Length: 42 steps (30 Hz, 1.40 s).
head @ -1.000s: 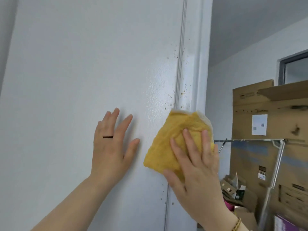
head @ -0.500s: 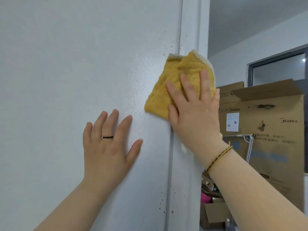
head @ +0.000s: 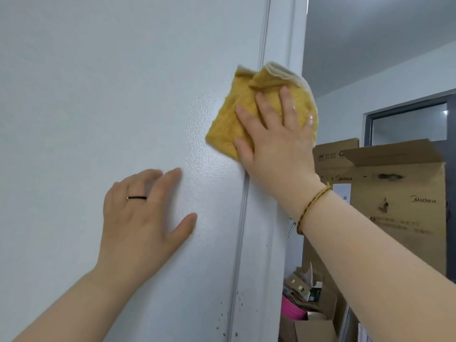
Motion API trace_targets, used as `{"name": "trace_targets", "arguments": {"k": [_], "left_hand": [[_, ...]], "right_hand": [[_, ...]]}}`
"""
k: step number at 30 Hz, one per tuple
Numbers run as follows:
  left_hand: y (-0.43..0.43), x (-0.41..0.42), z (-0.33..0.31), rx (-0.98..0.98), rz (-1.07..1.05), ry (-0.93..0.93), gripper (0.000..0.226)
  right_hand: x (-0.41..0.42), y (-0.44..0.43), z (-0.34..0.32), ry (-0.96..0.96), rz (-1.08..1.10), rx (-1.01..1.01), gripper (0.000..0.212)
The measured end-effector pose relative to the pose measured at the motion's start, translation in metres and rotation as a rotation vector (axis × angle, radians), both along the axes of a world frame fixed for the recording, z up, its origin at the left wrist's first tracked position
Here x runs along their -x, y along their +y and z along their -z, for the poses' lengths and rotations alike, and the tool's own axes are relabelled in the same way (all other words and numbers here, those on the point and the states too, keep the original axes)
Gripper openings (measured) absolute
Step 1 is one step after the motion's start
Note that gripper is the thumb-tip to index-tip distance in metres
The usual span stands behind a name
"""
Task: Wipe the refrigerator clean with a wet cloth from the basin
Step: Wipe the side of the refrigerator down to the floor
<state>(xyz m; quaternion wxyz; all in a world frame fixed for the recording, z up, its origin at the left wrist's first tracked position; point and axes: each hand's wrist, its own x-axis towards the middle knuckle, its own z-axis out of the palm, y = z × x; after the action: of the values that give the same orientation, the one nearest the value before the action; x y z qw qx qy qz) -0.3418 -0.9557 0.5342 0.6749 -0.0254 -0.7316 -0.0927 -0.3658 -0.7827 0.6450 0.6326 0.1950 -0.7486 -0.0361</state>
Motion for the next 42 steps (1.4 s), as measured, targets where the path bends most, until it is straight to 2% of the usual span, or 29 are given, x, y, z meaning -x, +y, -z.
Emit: {"name": "trace_targets", "arguments": {"k": [3,6,7,9,11,14,16,19,22,27,30,36,38,42], "left_hand": [[-0.008,0.001,-0.006,0.0,-0.023,-0.042,0.07],[-0.011,0.002,-0.007,0.042,-0.075,-0.106,0.07],[-0.011,0.001,-0.008,0.05,-0.09,-0.111,0.069],[-0.011,-0.002,-0.011,0.039,-0.107,-0.132,0.071],[-0.012,-0.005,-0.015,0.016,-0.087,-0.151,0.075],[-0.016,-0.006,-0.018,0.047,-0.095,-0.141,0.076],[-0.016,-0.004,-0.017,0.066,-0.125,-0.132,0.075],[-0.015,-0.002,-0.016,0.09,-0.178,-0.132,0.074],[-0.015,0.002,-0.013,0.094,-0.193,-0.143,0.074],[-0.019,0.005,-0.009,0.099,-0.22,-0.16,0.076],[-0.019,0.007,-0.007,0.108,-0.213,-0.151,0.075],[-0.019,0.007,-0.008,0.099,-0.18,-0.189,0.075],[-0.02,0.008,-0.008,0.105,-0.169,-0.174,0.074],[-0.024,0.014,-0.006,0.132,-0.141,-0.106,0.071]], "right_hand": [[0.01,0.01,0.036,0.123,-0.021,-0.122,0.051],[0.007,0.021,0.01,0.133,-0.02,-0.224,0.054],[0.002,0.02,-0.01,0.114,-0.049,-0.202,0.055],[-0.005,0.013,-0.05,-0.051,-0.093,-0.103,0.052],[-0.007,0.004,-0.07,-0.095,-0.063,-0.005,0.051],[-0.001,-0.004,-0.046,0.045,0.004,-0.005,0.048],[0.006,0.002,-0.023,0.154,0.032,-0.096,0.051],[-0.002,0.014,-0.038,0.14,0.044,-0.206,0.05],[-0.005,0.015,-0.099,-0.017,0.001,-0.116,0.052],[-0.006,-0.004,-0.167,-0.03,-0.016,0.02,0.05],[-0.008,-0.009,-0.161,-0.02,0.013,0.044,0.05],[-0.008,-0.001,-0.09,-0.039,0.089,-0.055,0.052],[-0.01,0.001,-0.103,-0.059,0.073,-0.046,0.052],[-0.015,-0.019,-0.17,-0.093,0.103,0.078,0.051]]}}
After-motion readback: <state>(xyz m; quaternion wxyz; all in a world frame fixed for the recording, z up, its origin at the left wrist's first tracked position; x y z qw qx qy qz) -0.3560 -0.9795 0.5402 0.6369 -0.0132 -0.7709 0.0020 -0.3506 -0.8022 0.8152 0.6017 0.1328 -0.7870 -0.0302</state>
